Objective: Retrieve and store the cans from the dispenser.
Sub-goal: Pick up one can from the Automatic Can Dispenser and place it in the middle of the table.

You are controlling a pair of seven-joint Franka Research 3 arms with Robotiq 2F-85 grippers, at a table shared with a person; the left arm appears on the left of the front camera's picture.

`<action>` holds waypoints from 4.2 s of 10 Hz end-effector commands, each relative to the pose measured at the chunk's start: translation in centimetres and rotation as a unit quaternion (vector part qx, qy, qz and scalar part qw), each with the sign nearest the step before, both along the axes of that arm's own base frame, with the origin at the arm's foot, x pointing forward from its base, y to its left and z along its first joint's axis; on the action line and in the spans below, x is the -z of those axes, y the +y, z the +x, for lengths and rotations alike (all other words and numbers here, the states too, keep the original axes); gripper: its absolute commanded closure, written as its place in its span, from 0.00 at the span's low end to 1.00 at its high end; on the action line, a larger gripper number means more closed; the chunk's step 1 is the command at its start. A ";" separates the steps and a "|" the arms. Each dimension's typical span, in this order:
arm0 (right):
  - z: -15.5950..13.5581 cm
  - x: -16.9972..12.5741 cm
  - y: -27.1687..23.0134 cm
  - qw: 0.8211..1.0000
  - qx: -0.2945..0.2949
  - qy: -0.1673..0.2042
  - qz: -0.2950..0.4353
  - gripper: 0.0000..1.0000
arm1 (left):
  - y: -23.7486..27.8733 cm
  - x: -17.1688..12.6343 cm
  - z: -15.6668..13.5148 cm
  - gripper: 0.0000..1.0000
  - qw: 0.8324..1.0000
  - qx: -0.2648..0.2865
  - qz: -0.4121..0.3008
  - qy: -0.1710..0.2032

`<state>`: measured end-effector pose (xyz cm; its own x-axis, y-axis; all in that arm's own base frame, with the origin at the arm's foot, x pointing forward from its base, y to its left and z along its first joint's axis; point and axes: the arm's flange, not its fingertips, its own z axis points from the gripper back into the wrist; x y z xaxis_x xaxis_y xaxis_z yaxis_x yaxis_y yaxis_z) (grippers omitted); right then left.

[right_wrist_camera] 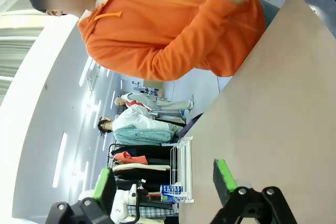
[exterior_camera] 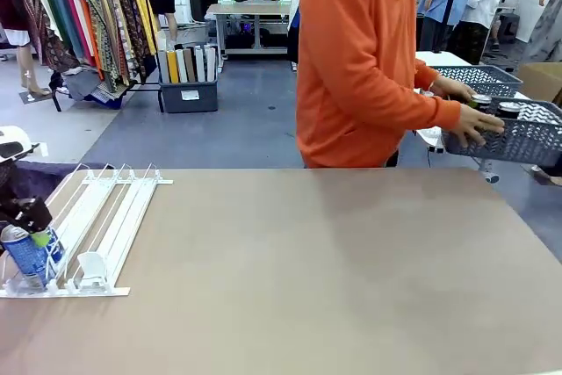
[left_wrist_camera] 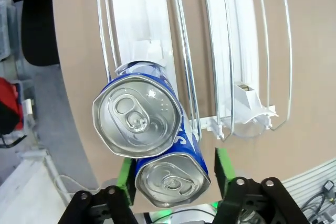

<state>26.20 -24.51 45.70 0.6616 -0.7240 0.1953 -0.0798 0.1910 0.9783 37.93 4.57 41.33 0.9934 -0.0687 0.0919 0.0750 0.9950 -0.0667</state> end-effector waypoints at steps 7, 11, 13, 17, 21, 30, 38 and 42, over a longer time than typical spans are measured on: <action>0.2 -0.2 0.1 1.000 0.001 -0.012 0.002 0.00 | -0.2 -0.7 -1.1 1.00 1.000 -0.012 0.005 -0.017; 0.2 -0.2 0.1 1.000 0.001 -0.012 0.002 0.00 | 0.3 -11.8 -6.1 1.00 0.997 0.011 0.012 -0.080; 0.2 -0.2 0.1 1.000 0.001 -0.012 0.002 0.00 | 1.2 -17.5 -8.9 1.00 0.994 0.035 0.010 -0.107; 0.2 -0.2 0.1 1.000 0.001 -0.012 0.002 0.00 | 4.3 -21.4 -10.3 1.00 0.989 -0.010 -0.024 -0.147; 0.2 -0.2 0.1 1.000 0.001 -0.012 0.002 0.00 | 3.5 -22.0 -11.5 1.00 0.989 0.004 -0.014 -0.148; 0.2 -0.2 0.1 1.000 0.001 -0.012 0.002 0.00 | -34.1 -12.7 -1.1 1.00 0.939 0.304 -0.034 -0.157; 0.2 -0.2 0.1 1.000 0.001 -0.012 0.002 0.00 | -49.4 0.4 4.0 1.00 0.896 0.432 0.042 -0.097; 0.2 -0.2 0.1 1.000 0.001 -0.012 0.002 0.00 | -48.9 0.9 4.3 0.52 0.903 0.421 0.047 -0.077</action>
<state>26.21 -24.49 45.71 0.6621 -0.7235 0.1954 -0.0798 0.1912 0.9783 42.18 -44.12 40.18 0.5424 -0.8212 0.1772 0.8241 0.5611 0.0778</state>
